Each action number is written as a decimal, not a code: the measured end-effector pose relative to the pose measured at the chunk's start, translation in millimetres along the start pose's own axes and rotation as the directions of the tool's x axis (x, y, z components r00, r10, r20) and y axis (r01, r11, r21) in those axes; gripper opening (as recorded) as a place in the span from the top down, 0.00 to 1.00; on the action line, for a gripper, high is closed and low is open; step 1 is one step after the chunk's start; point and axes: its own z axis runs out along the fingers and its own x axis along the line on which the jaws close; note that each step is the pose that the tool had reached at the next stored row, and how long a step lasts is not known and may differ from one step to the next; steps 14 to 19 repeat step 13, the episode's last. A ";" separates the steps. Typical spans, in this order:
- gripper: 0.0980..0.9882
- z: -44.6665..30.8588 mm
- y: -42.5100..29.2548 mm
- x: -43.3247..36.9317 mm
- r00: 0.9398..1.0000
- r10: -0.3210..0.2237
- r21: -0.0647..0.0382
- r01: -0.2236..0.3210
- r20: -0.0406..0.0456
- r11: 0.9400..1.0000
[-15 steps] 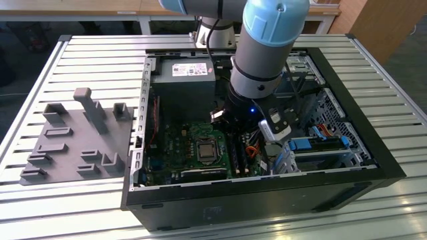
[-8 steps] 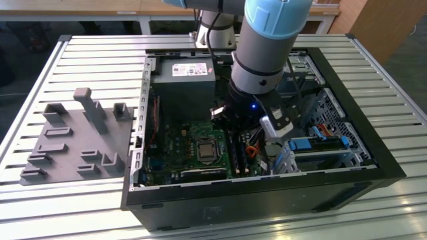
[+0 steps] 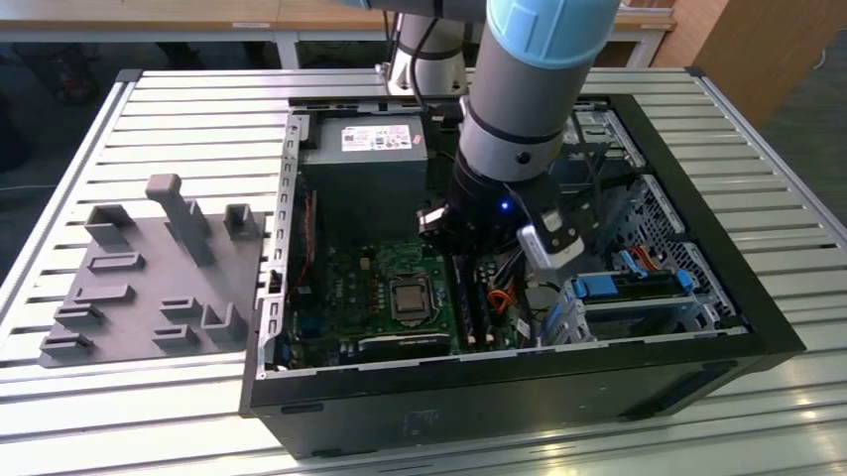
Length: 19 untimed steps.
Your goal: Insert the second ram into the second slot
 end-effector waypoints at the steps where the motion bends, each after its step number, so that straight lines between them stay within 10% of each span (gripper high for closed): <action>1: 0.99 -0.5 0.0 0.0 1.000 0.000 0.000 0.000 0.000 1.000; 19: 0.99 -7.6 0.3 0.3 1.000 0.000 0.000 0.000 0.000 1.000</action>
